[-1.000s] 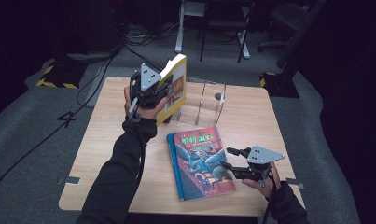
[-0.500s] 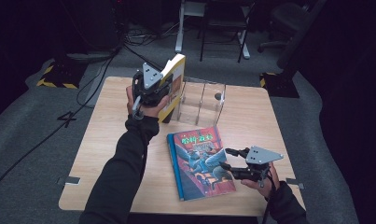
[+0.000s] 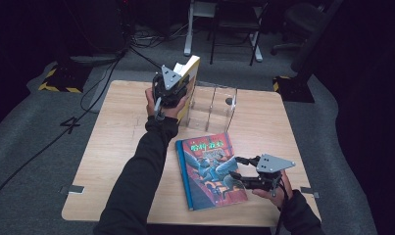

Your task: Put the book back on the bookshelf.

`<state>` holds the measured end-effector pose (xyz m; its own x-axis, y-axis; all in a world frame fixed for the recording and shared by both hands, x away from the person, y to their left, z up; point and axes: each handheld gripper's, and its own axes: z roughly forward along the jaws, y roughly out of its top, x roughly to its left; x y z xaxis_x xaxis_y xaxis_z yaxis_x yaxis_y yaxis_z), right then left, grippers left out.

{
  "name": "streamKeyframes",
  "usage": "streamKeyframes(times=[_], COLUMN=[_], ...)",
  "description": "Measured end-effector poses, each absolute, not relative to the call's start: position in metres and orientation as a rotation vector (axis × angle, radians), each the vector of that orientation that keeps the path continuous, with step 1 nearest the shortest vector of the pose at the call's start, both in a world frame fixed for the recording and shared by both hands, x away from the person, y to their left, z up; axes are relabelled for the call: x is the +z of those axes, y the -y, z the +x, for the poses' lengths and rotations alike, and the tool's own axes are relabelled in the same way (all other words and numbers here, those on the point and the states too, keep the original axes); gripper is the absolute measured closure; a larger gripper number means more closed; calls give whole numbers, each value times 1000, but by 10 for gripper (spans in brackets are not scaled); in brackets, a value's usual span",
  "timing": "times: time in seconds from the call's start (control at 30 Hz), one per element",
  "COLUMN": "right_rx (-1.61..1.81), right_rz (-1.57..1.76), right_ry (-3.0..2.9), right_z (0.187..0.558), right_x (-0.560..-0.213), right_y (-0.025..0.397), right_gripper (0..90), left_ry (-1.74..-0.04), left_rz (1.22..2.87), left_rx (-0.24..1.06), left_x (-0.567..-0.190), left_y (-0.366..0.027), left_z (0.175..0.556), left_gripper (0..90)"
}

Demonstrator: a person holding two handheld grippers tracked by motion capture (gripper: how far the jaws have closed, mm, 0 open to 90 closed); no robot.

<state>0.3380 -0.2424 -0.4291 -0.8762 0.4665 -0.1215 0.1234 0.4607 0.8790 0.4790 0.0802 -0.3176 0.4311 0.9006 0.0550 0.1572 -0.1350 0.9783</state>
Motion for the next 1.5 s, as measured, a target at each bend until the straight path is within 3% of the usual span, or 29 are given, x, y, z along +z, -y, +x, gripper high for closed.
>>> streamKeyframes(times=[0.57, 1.17, 1.5], right_rx=[1371, 1360, 1359], right_rz=[470, 468, 468], right_ry=[-2387, -2399, -2407], right_z=[336, 336, 336], right_x=[-431, -432, -433], right_y=[239, 236, 237], right_gripper=[467, 464, 457], left_ry=[-1017, -985, -951], left_rz=[1510, 1522, 1561], left_rx=[813, 801, 778], left_x=[-369, -369, -366], left_y=[-79, -87, -103], left_z=[479, 470, 455], left_gripper=[747, 729, 517])
